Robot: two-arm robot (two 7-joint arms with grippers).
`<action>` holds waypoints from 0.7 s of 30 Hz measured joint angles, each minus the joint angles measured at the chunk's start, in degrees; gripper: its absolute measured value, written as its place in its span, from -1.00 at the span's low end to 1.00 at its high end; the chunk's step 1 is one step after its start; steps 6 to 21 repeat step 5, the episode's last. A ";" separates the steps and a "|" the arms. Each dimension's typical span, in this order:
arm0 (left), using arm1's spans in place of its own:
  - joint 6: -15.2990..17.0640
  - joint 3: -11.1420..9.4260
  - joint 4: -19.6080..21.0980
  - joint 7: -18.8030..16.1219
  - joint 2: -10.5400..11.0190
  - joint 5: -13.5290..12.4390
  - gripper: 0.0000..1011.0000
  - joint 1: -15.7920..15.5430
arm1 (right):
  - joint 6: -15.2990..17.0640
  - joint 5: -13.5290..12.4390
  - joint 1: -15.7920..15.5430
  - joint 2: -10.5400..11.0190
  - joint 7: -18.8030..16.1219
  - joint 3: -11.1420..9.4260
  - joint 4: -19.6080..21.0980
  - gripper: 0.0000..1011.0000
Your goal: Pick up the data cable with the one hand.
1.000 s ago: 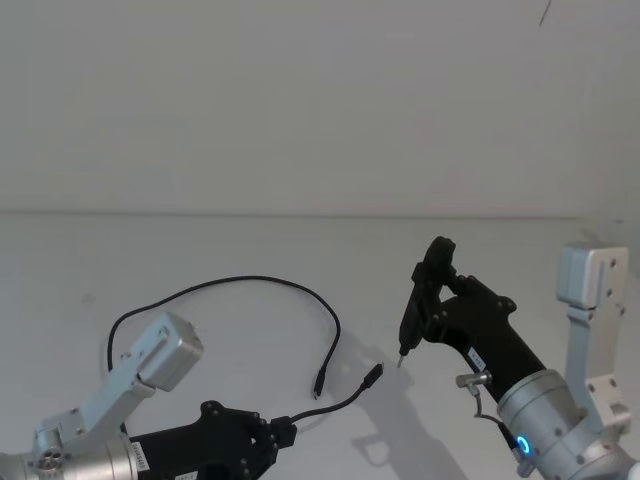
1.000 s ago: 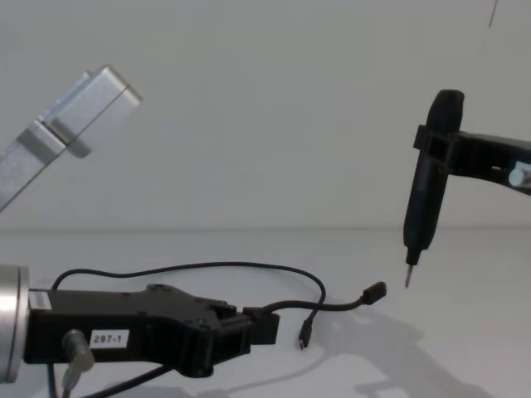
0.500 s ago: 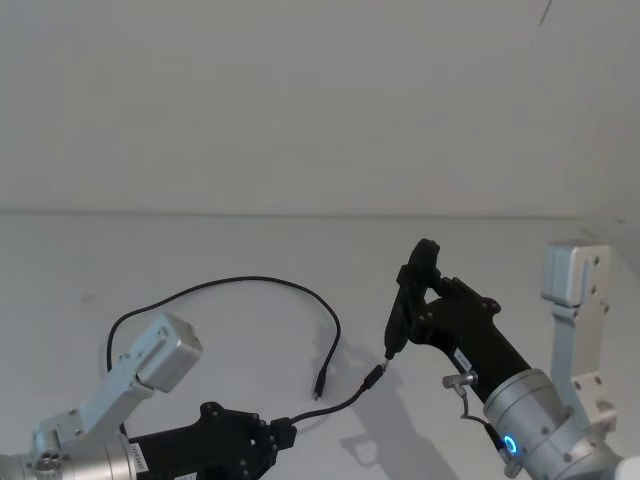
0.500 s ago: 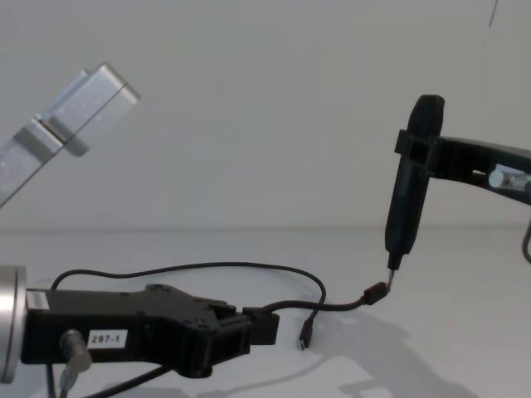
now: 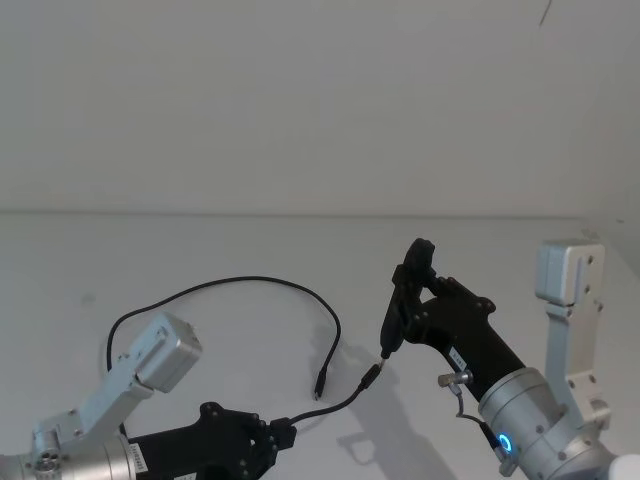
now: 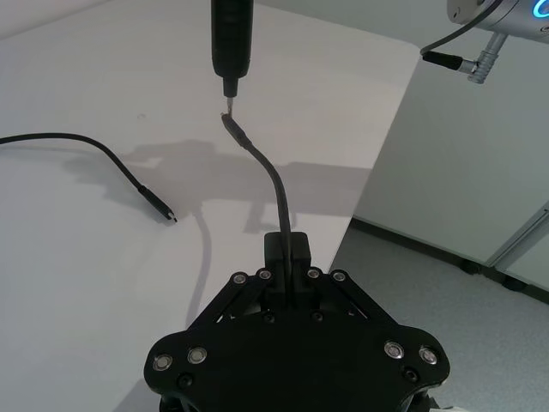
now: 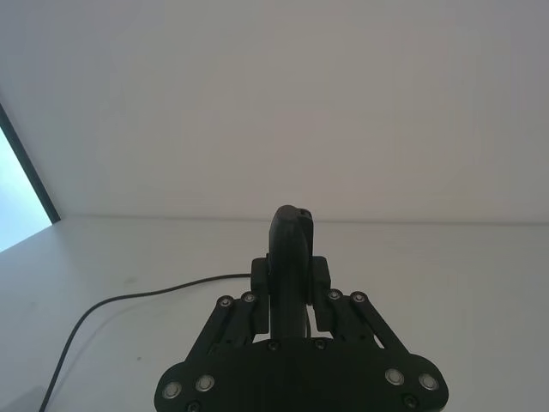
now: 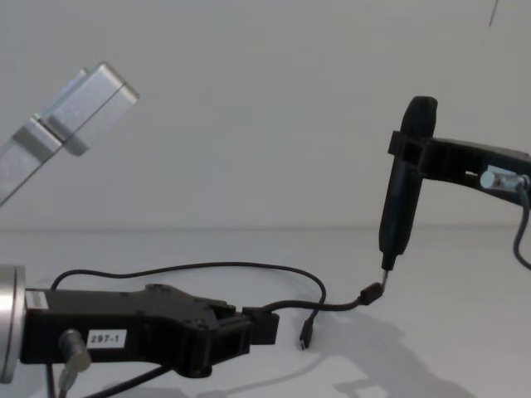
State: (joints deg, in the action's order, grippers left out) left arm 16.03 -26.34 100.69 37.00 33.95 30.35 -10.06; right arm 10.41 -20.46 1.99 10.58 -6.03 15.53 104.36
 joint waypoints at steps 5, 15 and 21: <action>0.00 0.00 0.02 0.00 0.03 0.00 -0.91 0.01 | 0.00 0.16 0.06 -0.18 -0.14 -0.05 -0.17 -0.45; 0.00 0.00 0.02 0.00 0.03 0.00 -0.91 0.01 | 0.00 0.16 0.06 -0.18 -0.14 -0.05 -0.17 -0.45; 0.00 0.00 0.02 0.00 0.03 0.00 -0.91 0.01 | 0.00 0.16 0.06 -0.18 -0.14 -0.05 -0.17 -0.45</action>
